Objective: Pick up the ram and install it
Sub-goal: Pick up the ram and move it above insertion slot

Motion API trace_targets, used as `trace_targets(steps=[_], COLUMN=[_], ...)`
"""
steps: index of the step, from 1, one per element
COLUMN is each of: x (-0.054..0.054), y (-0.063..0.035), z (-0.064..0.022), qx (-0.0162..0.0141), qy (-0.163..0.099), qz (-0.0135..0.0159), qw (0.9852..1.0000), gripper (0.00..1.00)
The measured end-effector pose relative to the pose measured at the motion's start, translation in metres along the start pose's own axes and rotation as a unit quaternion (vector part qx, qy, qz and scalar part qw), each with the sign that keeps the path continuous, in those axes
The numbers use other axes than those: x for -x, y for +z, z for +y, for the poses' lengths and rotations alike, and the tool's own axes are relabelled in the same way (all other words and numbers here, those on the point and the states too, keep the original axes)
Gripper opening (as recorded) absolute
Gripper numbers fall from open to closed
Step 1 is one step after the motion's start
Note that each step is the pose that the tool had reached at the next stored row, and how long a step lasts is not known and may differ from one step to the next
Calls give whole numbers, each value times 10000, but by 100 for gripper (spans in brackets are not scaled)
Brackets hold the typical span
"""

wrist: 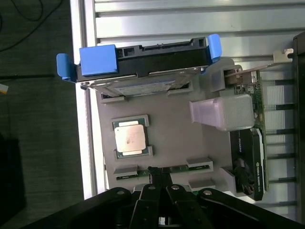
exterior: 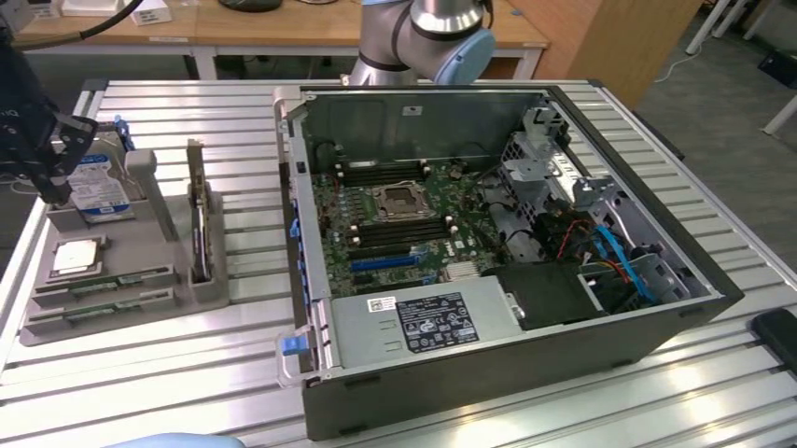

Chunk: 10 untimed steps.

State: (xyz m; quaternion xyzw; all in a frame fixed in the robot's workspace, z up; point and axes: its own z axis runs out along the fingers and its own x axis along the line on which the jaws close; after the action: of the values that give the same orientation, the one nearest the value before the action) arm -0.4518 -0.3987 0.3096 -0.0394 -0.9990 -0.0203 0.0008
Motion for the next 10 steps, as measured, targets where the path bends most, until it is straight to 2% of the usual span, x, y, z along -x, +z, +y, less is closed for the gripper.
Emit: trace_targets(steps=[1,2,4,5,8,10], x=[0,0,0,0,0,0], y=[0,0,0,0,1,4], z=[0,0,0,0,0,0], qx=[0,0,0,0,0,0], qy=[0,0,0,0,-29,-155], qz=[0,0,0,0,1,6], qw=[10000,10000,10000,10000,10000,9999], gripper=[11,17,17,24,24,24])
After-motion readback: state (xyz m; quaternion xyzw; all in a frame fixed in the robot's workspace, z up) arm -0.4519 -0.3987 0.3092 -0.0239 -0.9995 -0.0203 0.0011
